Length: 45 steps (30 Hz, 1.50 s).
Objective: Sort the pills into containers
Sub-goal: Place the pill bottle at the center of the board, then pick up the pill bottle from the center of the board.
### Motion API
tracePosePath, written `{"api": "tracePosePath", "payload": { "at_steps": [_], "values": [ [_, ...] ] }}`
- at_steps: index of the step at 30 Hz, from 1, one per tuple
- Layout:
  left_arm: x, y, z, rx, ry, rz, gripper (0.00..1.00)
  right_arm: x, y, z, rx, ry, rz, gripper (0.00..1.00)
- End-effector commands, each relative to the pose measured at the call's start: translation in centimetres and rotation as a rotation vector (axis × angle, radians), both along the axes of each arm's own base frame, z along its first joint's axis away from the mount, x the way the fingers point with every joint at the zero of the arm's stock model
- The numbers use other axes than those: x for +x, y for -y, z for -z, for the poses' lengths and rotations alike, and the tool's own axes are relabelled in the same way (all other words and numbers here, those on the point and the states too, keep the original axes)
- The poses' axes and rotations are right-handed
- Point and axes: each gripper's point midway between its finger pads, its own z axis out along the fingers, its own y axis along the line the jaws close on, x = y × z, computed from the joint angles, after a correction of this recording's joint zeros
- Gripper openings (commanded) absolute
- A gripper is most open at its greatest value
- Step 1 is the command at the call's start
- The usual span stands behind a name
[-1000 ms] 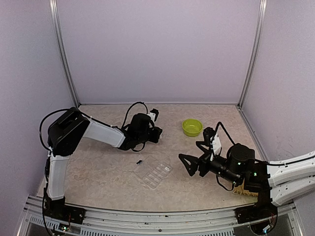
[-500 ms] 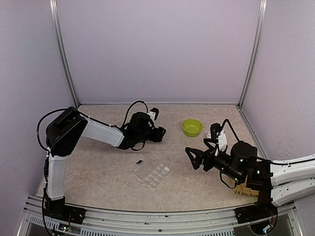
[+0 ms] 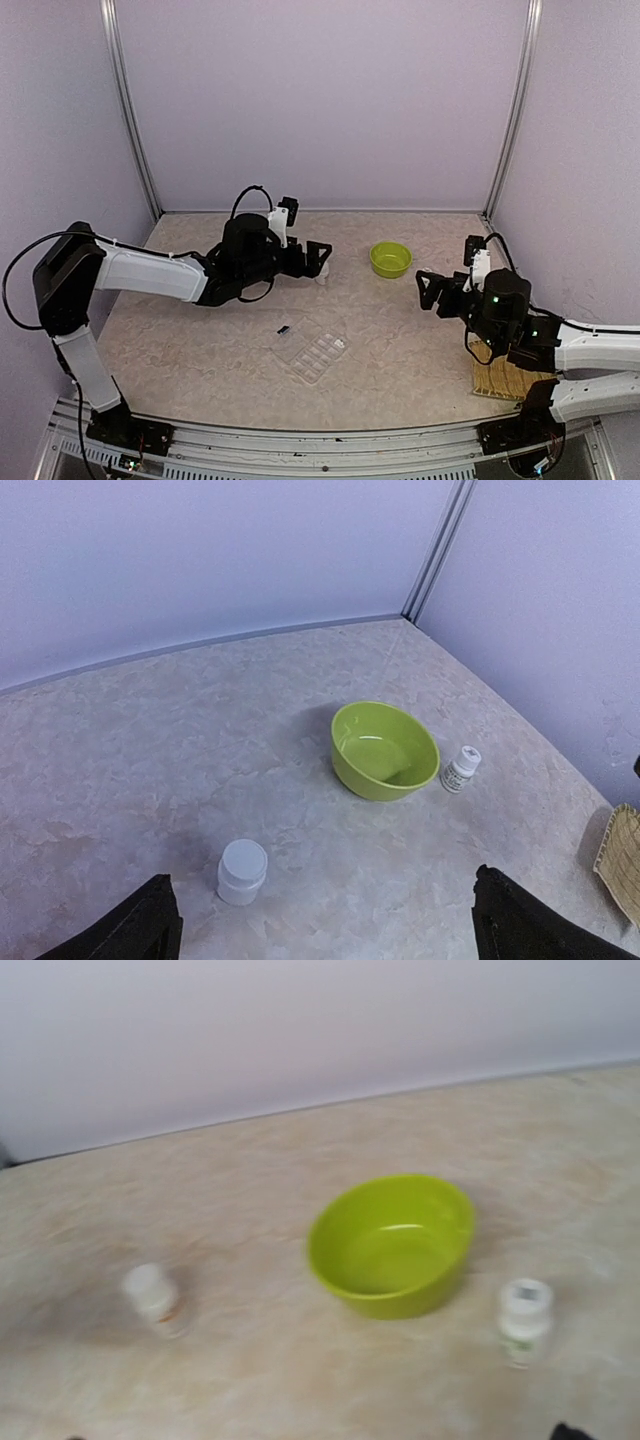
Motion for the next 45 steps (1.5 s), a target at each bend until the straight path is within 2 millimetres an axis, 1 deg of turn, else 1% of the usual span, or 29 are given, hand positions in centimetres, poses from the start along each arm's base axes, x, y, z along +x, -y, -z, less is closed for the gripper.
{"api": "tracePosePath", "payload": {
  "at_steps": [1, 2, 6, 9, 13, 14, 18, 22, 24, 32, 38, 42, 45],
  "values": [
    [-2.9, -0.1, -2.0, -0.058, 0.022, 0.031, 0.99, 1.5, 2.5, 3.0, 0.000, -0.103, 0.092, 0.99],
    [-3.6, -0.2, -2.1, -0.058, 0.022, 0.030, 0.99, 2.1, 3.1, 3.6, 0.006, -0.123, 0.111, 0.99],
    [-6.2, -0.6, -1.9, -0.068, 0.010, 0.040, 0.99, 4.1, 4.7, 5.9, 0.011, -0.194, 0.159, 0.97],
    [-7.9, -1.0, -1.6, -0.081, -0.004, 0.046, 0.99, 5.6, 5.3, 7.6, -0.001, -0.243, 0.182, 0.94],
    [-9.8, -1.6, -1.0, -0.088, -0.024, 0.047, 0.99, 7.4, 5.0, 9.5, -0.068, -0.292, 0.190, 0.90],
    [-10.2, -2.0, -0.6, -0.082, -0.032, 0.042, 0.99, 7.9, 4.8, 9.7, -0.081, -0.298, 0.189, 0.89],
    [-11.3, -3.3, -0.2, -0.071, -0.050, 0.034, 0.99, 9.4, 4.2, 10.6, -0.103, -0.319, 0.171, 0.86],
    [-11.9, -4.6, -0.2, -0.074, -0.051, 0.022, 0.99, 11.1, 4.1, 11.1, -0.099, -0.336, 0.168, 0.84],
    [-12.1, -5.1, -0.4, -0.075, -0.047, 0.016, 0.99, 11.8, 4.0, 11.8, -0.104, -0.356, 0.163, 0.84],
    [-12.5, -5.5, -0.9, -0.081, -0.041, 0.020, 0.99, 14.4, 3.1, 13.7, -0.119, -0.415, 0.119, 0.79],
    [-12.6, -5.6, -0.5, -0.079, -0.048, 0.020, 0.99, 15.6, 3.2, 14.6, -0.152, -0.426, 0.131, 0.73],
    [-12.6, -5.5, -0.5, -0.085, -0.052, 0.023, 0.99, 15.8, 3.5, 15.3, -0.177, -0.433, 0.145, 0.70],
    [-12.7, -5.5, -0.6, -0.089, -0.052, 0.024, 0.99, 16.0, 3.7, 15.3, -0.189, -0.427, 0.154, 0.68]
  ]
}}
